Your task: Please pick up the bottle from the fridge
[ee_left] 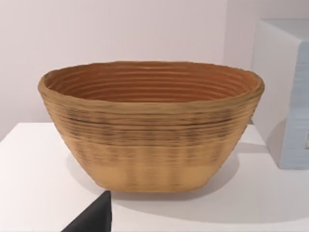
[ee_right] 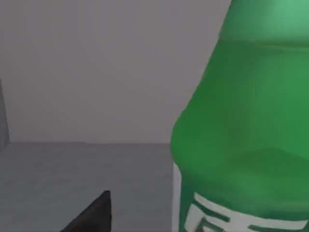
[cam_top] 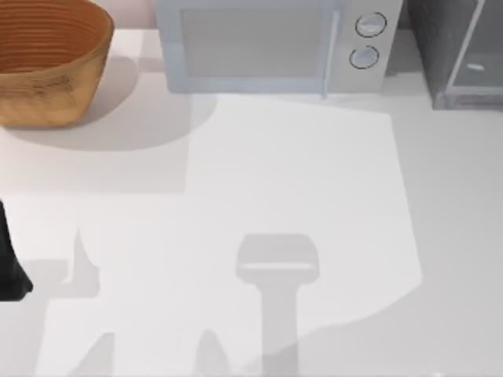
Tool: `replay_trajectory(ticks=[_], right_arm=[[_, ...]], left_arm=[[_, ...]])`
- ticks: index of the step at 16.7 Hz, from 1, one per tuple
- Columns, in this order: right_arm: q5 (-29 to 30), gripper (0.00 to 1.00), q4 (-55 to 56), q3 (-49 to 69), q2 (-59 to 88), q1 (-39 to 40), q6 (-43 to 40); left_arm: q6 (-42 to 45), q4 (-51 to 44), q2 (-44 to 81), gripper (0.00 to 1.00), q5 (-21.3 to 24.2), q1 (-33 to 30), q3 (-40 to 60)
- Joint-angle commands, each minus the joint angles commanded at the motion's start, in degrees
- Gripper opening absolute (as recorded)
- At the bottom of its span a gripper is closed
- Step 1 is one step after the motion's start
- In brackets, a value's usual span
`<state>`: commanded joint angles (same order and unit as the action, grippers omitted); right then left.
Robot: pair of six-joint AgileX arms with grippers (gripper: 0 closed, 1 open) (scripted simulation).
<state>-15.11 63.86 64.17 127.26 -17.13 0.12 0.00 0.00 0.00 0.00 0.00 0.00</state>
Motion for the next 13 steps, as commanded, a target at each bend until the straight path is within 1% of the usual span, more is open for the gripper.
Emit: replay_trajectory(ticks=[3,7,13], right_arm=[[0.79,1.0,-2.43,4.04,2.07,0.76,-0.04],[0.83,1.0,-2.55,4.2,2.14,0.8,-0.04],[0.83,0.55,-2.55,4.2,2.14,0.8,-0.04]], left_arm=[[0.0,0.0,0.0,1.0,0.0,0.0,0.0],[0.0,0.0,0.0,1.0,0.0,0.0,0.0],[0.0,0.0,0.0,1.0,0.0,0.0,0.0]])
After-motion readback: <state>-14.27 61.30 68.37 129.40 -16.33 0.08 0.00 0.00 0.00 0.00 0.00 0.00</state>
